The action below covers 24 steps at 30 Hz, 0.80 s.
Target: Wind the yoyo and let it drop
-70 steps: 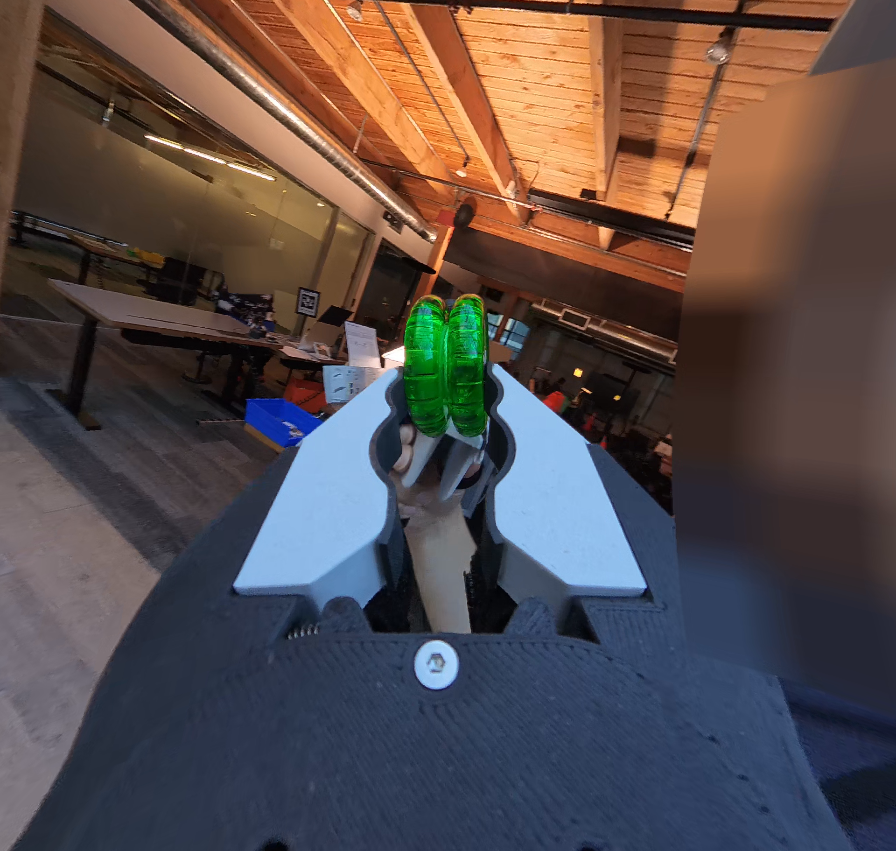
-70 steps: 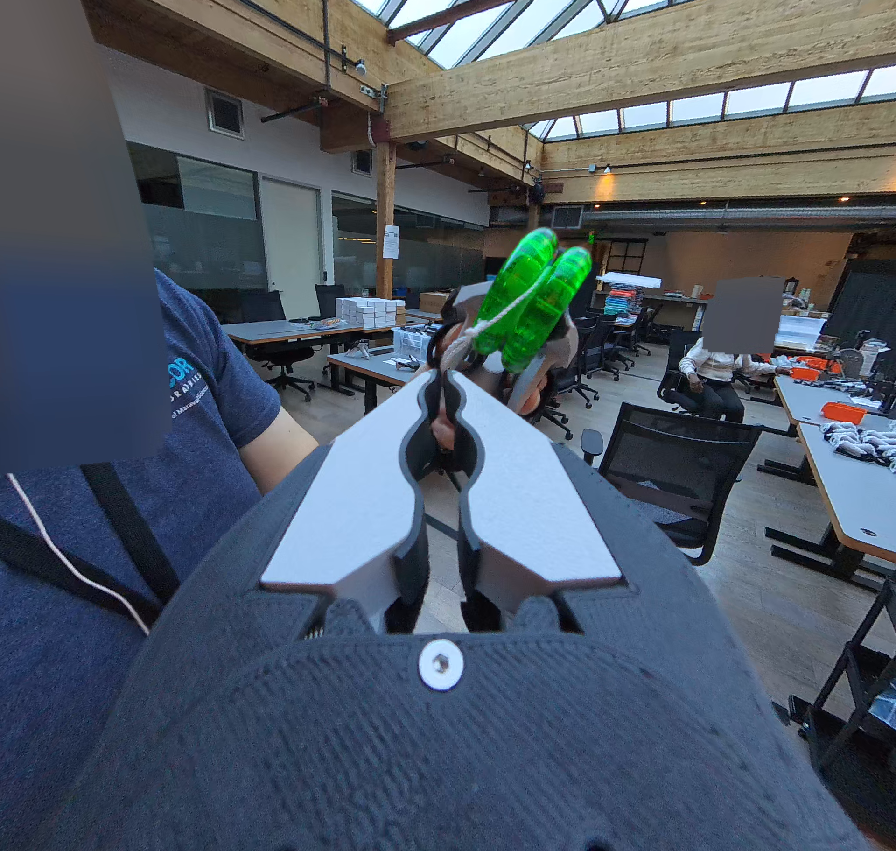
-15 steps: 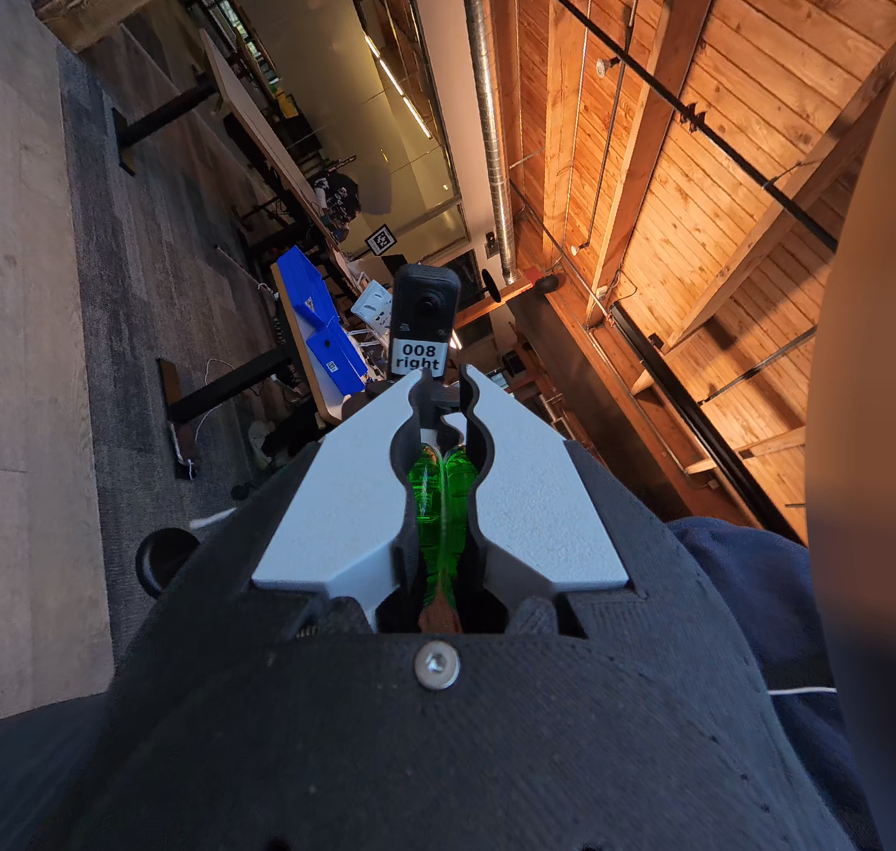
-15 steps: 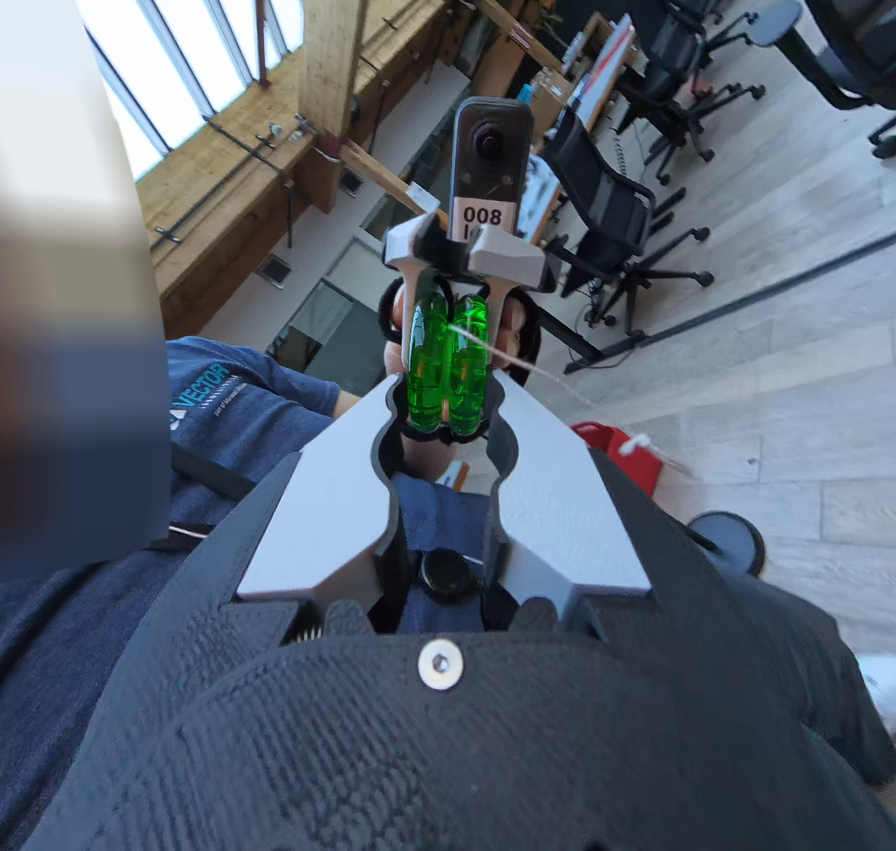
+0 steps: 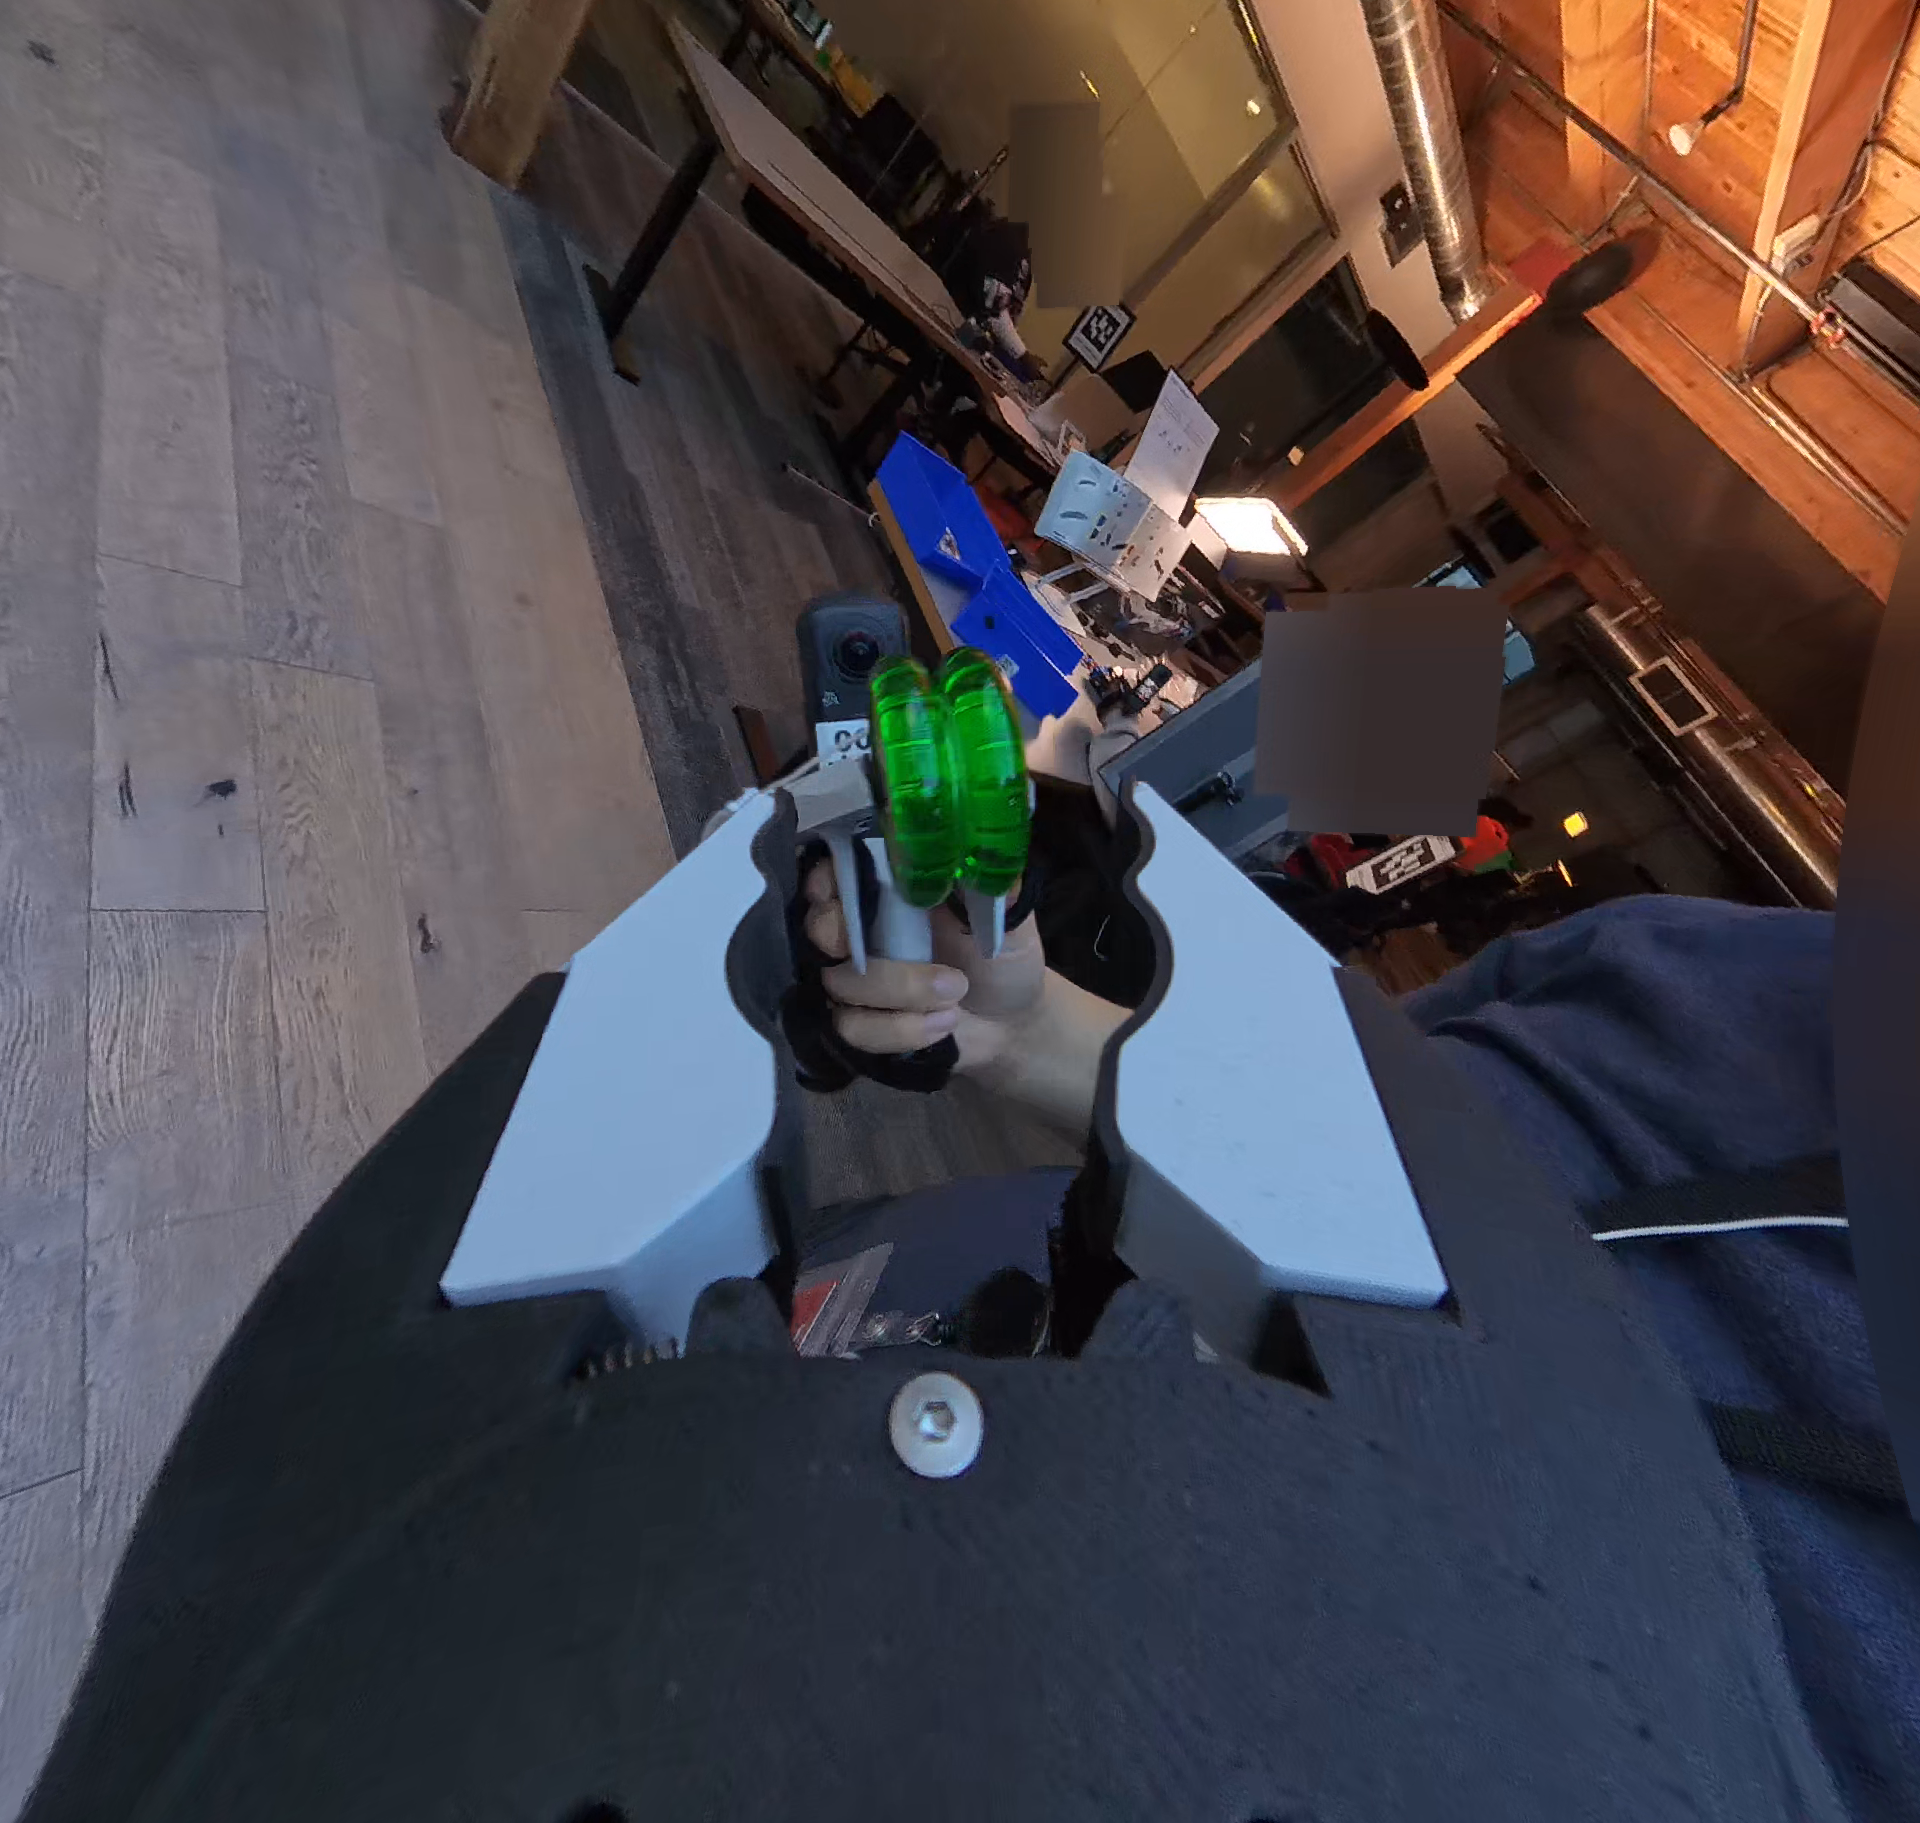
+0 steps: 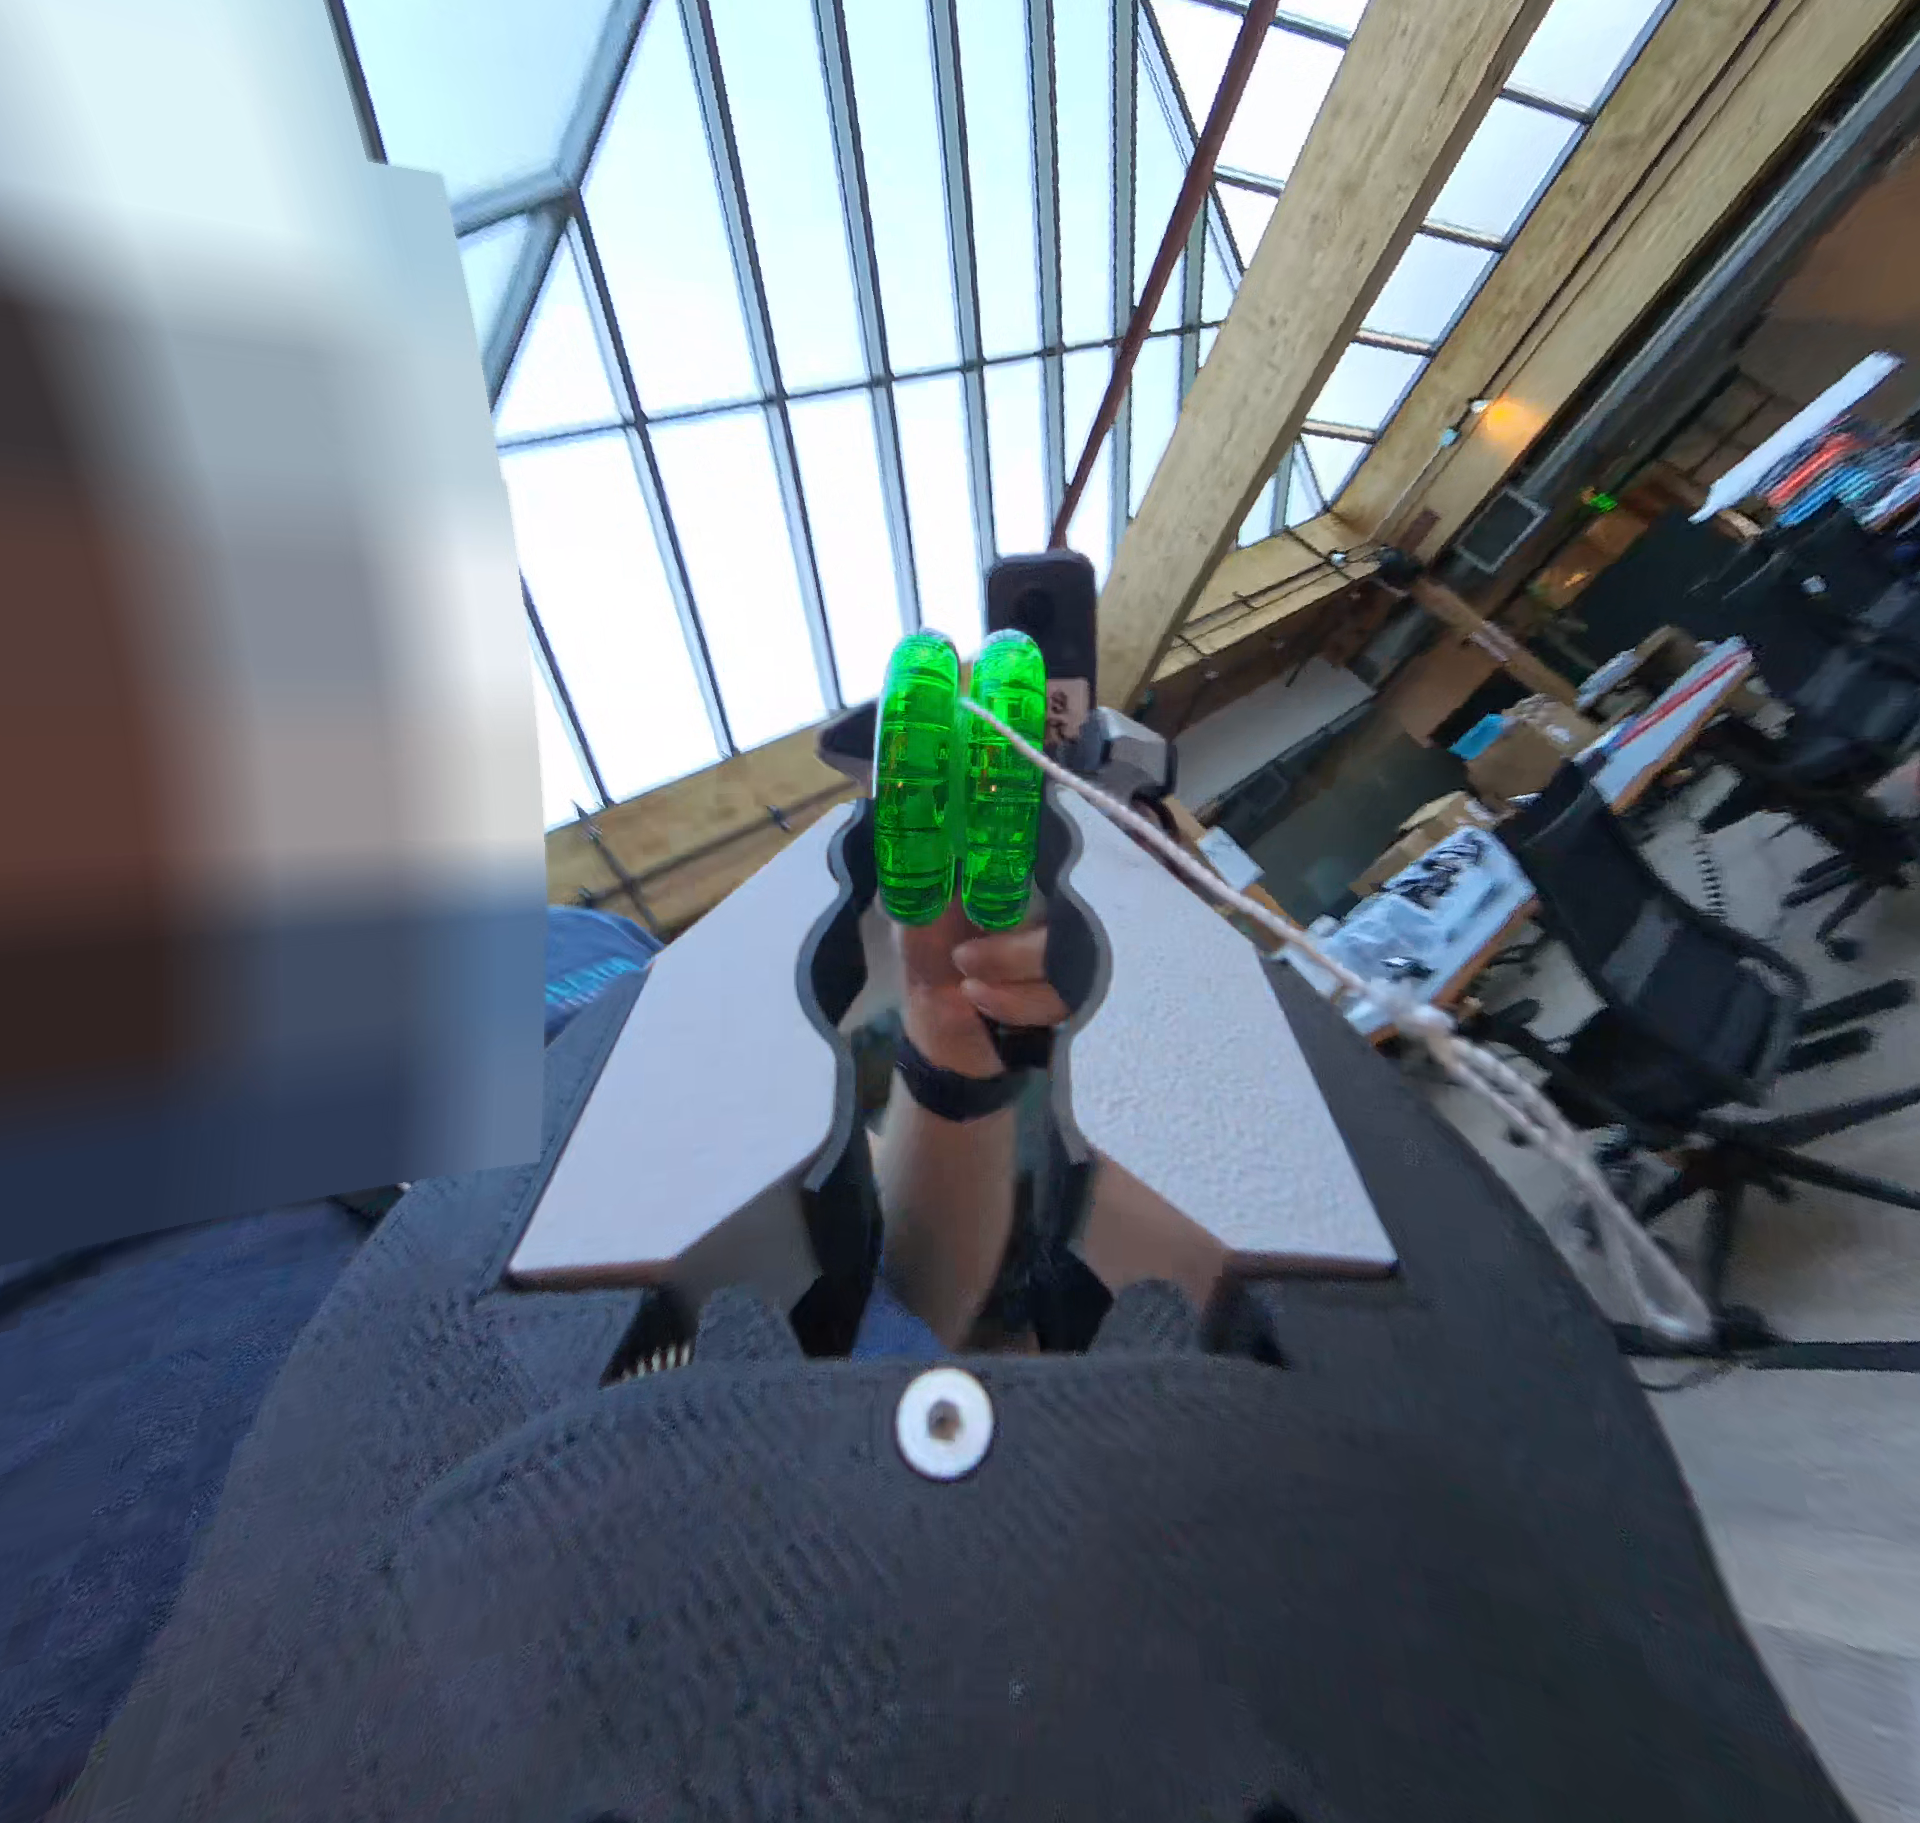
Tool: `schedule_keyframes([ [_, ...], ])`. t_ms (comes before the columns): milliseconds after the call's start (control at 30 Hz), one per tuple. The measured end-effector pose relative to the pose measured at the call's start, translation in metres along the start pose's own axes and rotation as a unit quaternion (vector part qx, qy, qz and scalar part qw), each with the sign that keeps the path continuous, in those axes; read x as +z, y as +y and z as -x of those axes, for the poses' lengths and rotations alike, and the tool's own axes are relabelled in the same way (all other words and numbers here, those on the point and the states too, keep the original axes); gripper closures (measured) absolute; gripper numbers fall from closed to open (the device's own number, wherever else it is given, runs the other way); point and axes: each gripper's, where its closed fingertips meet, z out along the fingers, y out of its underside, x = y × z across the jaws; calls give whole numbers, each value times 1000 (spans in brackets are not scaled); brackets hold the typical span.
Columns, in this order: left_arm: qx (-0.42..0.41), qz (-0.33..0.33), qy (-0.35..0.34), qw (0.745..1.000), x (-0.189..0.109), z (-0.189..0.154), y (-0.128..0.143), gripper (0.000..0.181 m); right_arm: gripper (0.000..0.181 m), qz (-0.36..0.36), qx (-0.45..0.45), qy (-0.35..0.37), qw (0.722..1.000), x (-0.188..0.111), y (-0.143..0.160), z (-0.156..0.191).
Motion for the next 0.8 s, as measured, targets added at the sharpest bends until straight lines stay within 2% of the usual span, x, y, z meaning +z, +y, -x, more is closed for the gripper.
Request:
schedule_keyframes([
  [33, 11, 20, 2, 1000, 6, -2, 3, 120, 153, 21, -46, 14, 999, 2, 5, -3],
  [100, 50, 61, 6, 997, 16, -6, 8, 122, 153, 49, -119, 20, 992, 9, 10, 1],
  [200, 111, 95, 0, 989, 21, -9, 7, 147, 153, 80, -207, 29, 975, 15, 9, 11],
  [233, 127, 98, -2, 987, 21, -10, 5, 150, 153, 88, -235, 43, 967, 16, 6, 10],
  [333, 164, 106, 10, 981, 21, -20, 1, 149, 153, 103, -286, 45, 952, 21, 4, 19],
  [400, 202, 115, 13, 973, 23, -25, -1, 144, 153, 106, -300, 44, 947, 22, 1, 22],
  [467, 259, 117, 3, 959, 26, -29, -4, 151, 153, 104, -302, 39, 947, 24, -1, 27],
  [600, 386, 108, -51, 915, 32, -39, -18, 152, 151, 86, -318, 57, 942, 26, -17, 32],
  [667, 421, 91, -67, 900, 35, -47, -29, 152, 149, 70, -329, 49, 940, 27, -27, 39],
  [767, 419, 47, -40, 906, 35, -67, -47, 152, 134, 87, -331, 35, 939, 37, -31, 44],
  [800, 410, 35, -23, 911, 35, -73, -52, 152, 135, 97, -336, 25, 936, 42, -30, 48],
])
